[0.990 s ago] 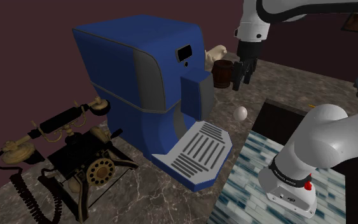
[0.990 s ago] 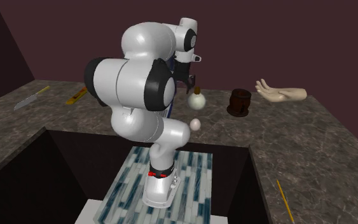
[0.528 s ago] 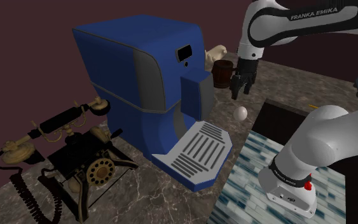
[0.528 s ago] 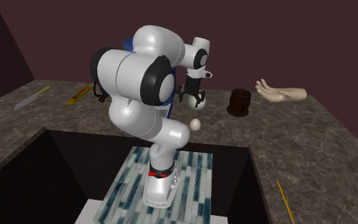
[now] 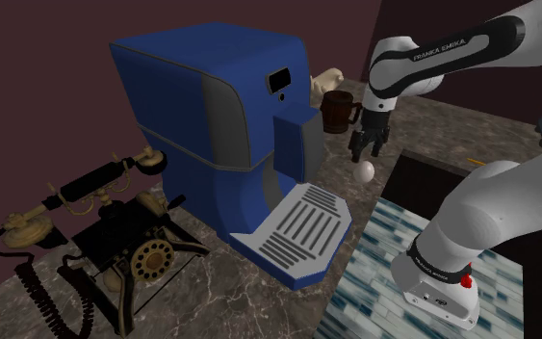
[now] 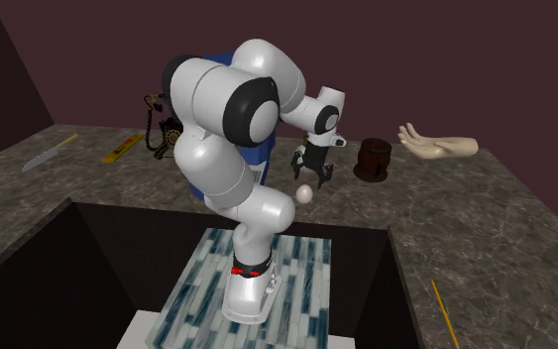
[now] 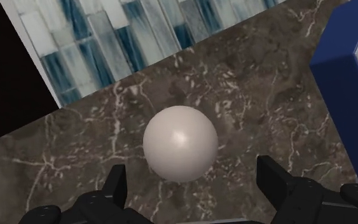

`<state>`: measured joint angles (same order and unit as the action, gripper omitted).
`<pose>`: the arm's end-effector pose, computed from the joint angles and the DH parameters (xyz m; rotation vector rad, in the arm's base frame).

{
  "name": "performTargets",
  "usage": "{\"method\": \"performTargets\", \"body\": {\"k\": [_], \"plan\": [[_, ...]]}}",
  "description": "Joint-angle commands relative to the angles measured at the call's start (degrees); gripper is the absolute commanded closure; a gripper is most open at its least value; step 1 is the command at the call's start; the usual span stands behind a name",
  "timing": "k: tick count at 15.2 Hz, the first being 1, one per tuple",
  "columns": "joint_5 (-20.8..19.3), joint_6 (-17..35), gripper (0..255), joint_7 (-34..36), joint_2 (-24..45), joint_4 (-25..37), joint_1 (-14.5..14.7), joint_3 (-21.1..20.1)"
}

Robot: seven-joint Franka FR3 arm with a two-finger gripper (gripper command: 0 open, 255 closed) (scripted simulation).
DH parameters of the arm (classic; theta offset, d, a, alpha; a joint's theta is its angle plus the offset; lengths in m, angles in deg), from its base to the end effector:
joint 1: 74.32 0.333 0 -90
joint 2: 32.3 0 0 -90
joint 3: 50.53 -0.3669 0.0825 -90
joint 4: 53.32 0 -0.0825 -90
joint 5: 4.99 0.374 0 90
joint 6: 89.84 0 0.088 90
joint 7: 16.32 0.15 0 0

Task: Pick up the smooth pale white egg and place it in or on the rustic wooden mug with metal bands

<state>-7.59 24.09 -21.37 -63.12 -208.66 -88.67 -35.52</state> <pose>0.2595 -0.1459 0.3773 -2.9406 0.5241 0.2463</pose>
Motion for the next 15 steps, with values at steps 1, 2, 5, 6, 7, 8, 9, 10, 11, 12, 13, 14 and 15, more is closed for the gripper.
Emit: {"method": "performTargets", "body": {"k": [1, 2, 5, 6, 7, 8, 9, 10, 11, 12, 13, 14, 15], "plan": [[-0.3, 1.8, 0, -0.2, 0.4, -1.4, -0.4, 0.5], [-0.3, 2.7, 0, -0.3, 0.7, -2.0, -0.3, 0.5], [-0.2, 5.5, 0, -0.4, 1.8, -3.7, -0.2, 0.7], [-0.2, 7.0, 0, -0.4, 2.4, -4.6, -0.2, 0.8], [-0.2, 7.0, 0, -0.4, 2.4, -4.6, -0.2, 0.8], [-0.2, 7.0, 0, -0.4, 2.4, -4.6, -0.2, 0.8], [-0.2, 7.0, 0, -0.4, 2.4, -4.6, -0.2, 0.8], [-0.2, 7.0, 0, -0.4, 2.4, -4.6, -0.2, 0.8], [-0.2, 7.0, 0, -0.4, 2.4, -4.6, -0.2, 0.8], [-0.2, 7.0, 0, -0.4, 2.4, -4.6, -0.2, 0.8], [-0.2, 7.0, 0, -0.4, 2.4, -4.6, -0.2, 0.8], [-0.2, 7.0, 0, -0.4, 2.4, -4.6, -0.2, 0.8], [-0.2, 7.0, 255, -0.4, 2.4, -4.6, -0.2, 0.8]]}}
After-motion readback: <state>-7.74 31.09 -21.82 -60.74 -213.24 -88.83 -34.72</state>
